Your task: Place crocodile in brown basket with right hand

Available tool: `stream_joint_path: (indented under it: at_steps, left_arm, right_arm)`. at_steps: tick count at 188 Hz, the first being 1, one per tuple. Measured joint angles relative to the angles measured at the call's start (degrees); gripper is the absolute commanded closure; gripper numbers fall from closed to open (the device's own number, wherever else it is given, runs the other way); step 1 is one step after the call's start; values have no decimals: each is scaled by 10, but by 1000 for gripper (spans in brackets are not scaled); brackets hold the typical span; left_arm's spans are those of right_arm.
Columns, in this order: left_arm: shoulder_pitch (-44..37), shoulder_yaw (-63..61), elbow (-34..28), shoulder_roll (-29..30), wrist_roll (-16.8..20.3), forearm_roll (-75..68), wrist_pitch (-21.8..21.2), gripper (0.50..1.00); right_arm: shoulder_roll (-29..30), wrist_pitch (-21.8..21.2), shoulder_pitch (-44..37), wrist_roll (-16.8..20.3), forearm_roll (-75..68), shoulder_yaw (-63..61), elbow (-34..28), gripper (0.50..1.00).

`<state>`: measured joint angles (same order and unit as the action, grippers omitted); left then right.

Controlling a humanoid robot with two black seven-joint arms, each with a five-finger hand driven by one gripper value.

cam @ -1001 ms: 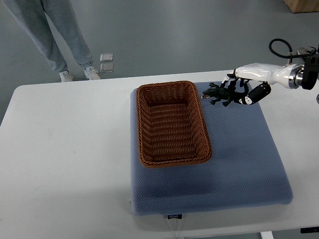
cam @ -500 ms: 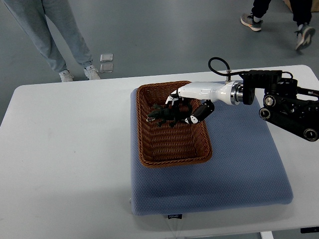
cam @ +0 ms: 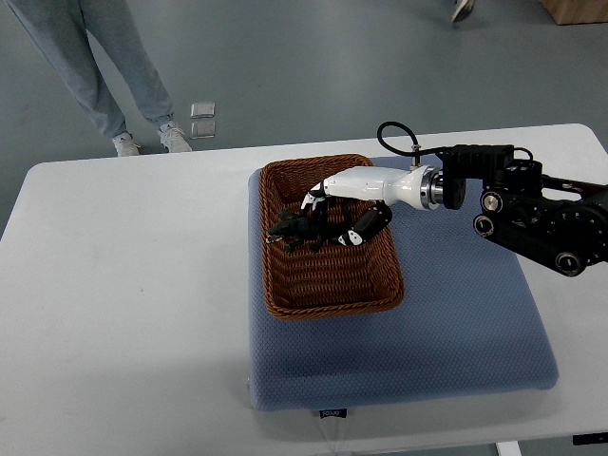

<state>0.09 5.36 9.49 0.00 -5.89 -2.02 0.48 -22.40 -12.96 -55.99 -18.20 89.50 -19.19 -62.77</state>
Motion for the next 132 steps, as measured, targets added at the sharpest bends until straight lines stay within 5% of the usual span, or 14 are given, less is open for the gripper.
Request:
stream_joint_path:
  at_steps: [21,132]
  left_arm:
    - [0,0,0,0,0,0,0,500]
    - [0,0,0,0,0,0,0,500]
  right_arm:
    - [-3,1,0,-1,-3,-1,0,607]
    - [-27,4,18,-3,-92,-107,4,576]
